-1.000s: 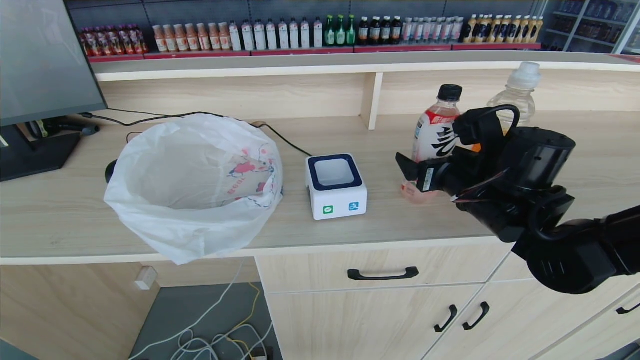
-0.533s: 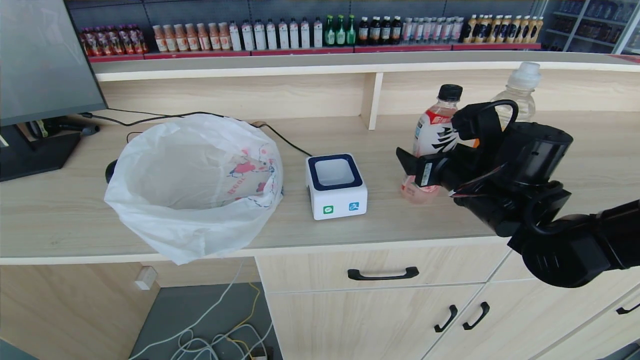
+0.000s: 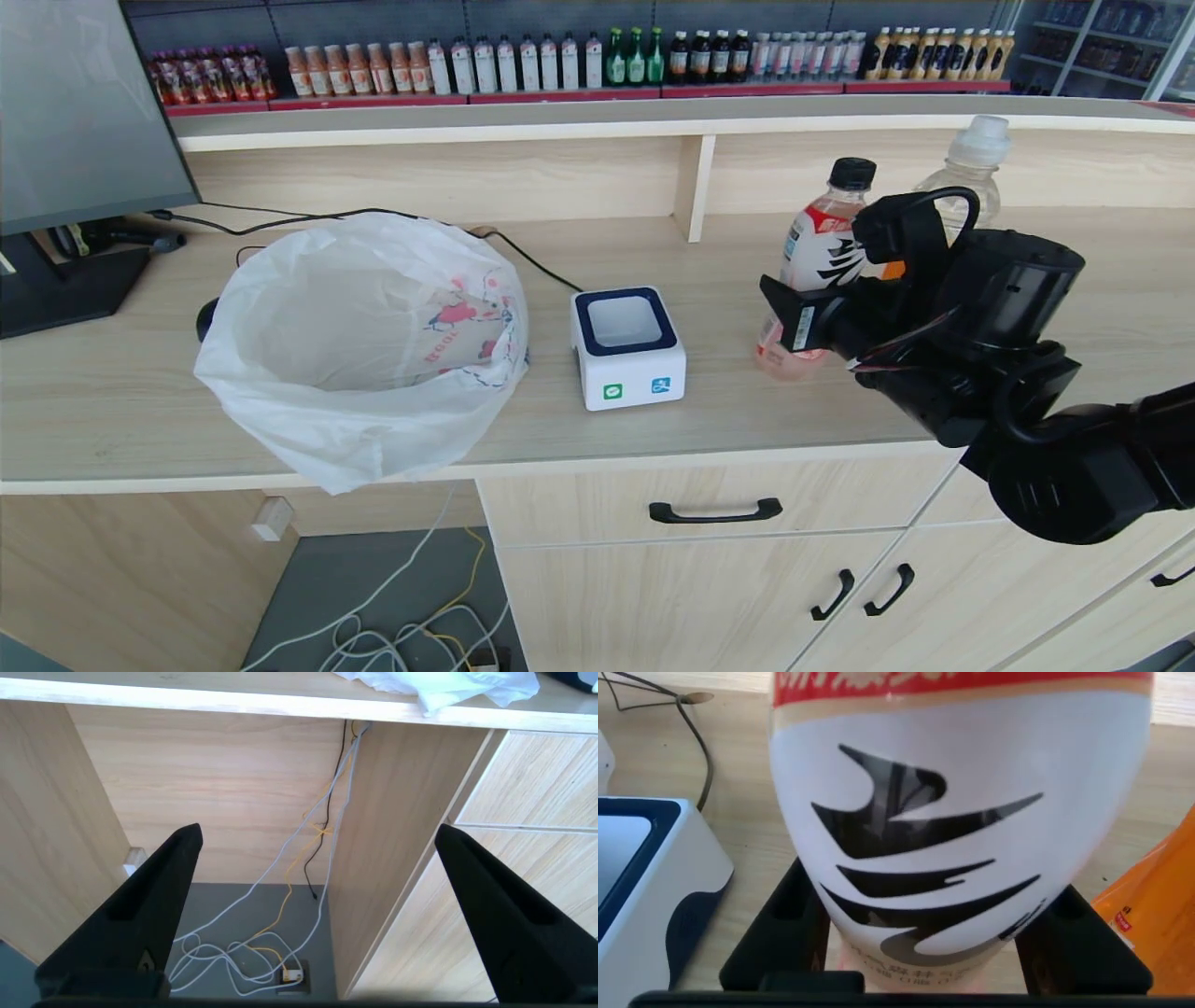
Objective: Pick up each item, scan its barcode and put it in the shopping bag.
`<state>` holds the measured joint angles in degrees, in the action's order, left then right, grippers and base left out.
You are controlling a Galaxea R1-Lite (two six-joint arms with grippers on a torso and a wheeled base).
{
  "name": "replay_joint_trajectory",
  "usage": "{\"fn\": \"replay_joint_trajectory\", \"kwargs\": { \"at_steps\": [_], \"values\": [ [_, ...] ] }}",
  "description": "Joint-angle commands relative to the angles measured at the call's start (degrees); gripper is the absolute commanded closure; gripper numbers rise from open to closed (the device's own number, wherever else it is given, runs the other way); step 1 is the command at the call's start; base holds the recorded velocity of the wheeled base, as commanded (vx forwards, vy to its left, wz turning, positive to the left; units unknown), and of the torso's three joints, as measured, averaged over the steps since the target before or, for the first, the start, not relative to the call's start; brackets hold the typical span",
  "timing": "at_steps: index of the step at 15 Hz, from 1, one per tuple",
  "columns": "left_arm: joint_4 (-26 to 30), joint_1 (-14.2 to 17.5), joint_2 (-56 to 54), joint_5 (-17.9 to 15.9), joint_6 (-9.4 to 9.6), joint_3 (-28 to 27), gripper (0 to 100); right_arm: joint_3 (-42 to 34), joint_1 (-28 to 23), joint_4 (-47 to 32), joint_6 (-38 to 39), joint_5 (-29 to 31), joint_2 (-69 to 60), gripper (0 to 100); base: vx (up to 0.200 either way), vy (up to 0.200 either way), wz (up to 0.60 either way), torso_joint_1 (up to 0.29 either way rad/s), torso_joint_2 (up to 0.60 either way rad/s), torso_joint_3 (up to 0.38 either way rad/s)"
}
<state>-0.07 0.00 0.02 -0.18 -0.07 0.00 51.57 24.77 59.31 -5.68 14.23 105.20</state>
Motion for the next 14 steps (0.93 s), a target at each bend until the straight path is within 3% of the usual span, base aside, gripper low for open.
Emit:
{"fn": "replay_joint_trajectory", "kwargs": {
  "at_steps": [1, 7, 14],
  "values": [
    [0.0, 0.0, 0.0, 0.0, -0.01, 0.0, 0, -0.2, 0.1, 0.2, 0.0, -0.1, -1.8, 100, 0.000, 0.000, 0.00, 0.000, 0.00, 0.000],
    [0.0, 0.0, 0.0, 0.0, -0.10, 0.0, 0, -0.9, 0.3, 0.5, 0.3, -1.1, -5.7, 100, 0.000, 0.000, 0.00, 0.000, 0.00, 0.000],
    [0.0, 0.0, 0.0, 0.0, -0.01, 0.0, 0, -7.0, 1.4, 1.3, 1.4, -3.5, -17.6, 100, 0.000, 0.000, 0.00, 0.000, 0.00, 0.000]
  ]
}}
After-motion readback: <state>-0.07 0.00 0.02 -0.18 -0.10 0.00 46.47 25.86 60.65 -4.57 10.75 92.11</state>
